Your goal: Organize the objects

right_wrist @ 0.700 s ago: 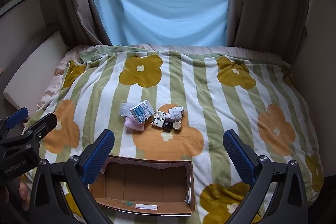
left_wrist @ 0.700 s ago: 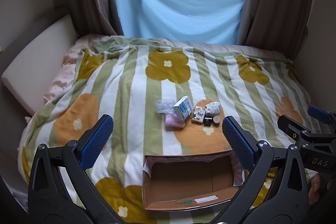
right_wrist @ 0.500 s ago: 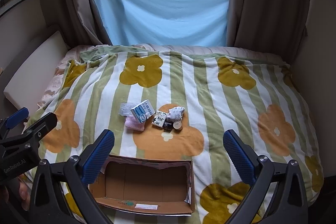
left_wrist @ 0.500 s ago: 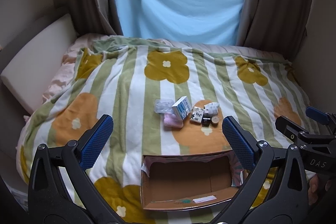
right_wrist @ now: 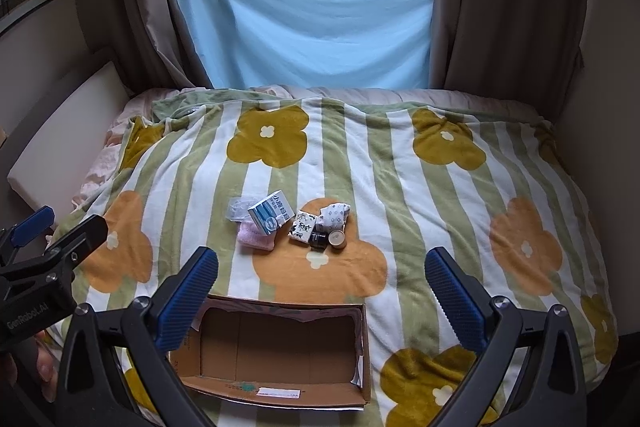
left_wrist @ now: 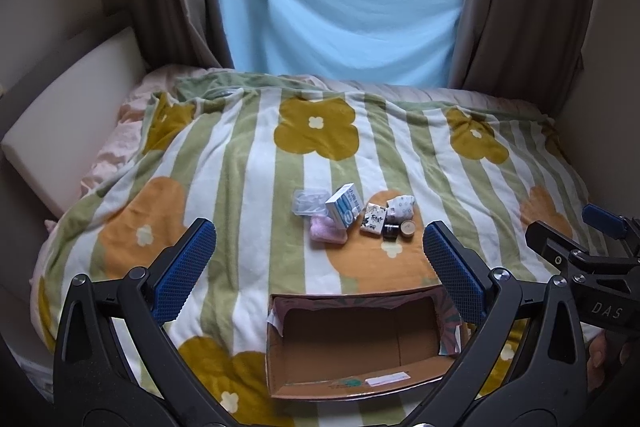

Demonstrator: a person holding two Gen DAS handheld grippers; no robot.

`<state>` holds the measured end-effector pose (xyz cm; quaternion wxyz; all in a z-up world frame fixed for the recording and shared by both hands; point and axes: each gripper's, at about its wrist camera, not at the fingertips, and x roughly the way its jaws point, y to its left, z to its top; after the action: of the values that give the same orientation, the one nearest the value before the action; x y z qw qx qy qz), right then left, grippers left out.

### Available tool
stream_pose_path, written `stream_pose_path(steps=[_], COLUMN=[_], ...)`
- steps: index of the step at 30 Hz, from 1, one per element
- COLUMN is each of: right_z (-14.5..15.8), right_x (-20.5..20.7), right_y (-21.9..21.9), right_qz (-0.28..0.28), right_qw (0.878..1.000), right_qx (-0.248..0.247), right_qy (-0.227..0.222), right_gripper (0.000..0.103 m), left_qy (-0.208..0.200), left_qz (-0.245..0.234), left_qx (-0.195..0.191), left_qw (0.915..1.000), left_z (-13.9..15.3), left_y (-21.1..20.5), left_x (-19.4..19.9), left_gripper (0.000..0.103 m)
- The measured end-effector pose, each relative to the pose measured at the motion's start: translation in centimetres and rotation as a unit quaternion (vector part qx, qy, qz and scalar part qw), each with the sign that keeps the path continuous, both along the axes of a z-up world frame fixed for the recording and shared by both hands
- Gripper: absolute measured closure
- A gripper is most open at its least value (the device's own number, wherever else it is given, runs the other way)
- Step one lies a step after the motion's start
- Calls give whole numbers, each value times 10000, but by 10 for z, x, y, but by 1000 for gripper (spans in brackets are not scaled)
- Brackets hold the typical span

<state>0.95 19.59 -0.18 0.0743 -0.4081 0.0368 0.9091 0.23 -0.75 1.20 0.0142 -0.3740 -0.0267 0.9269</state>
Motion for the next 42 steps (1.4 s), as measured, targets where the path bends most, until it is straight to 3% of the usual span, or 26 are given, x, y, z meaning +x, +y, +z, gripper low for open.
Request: stream_pose_path(steps=[42], right_z=[-6], right_x=[-2], right_y=[14], right_qz=[19], right_qw=[9999], right_qx=[-153], right_qy=[-2], right_gripper=[1], left_qy=[-15], left_qz=[-57], left_qx=[-8], left_qw=[10000], left_z=[-4], left_y=[5], left_x=[-8], left_gripper=[0])
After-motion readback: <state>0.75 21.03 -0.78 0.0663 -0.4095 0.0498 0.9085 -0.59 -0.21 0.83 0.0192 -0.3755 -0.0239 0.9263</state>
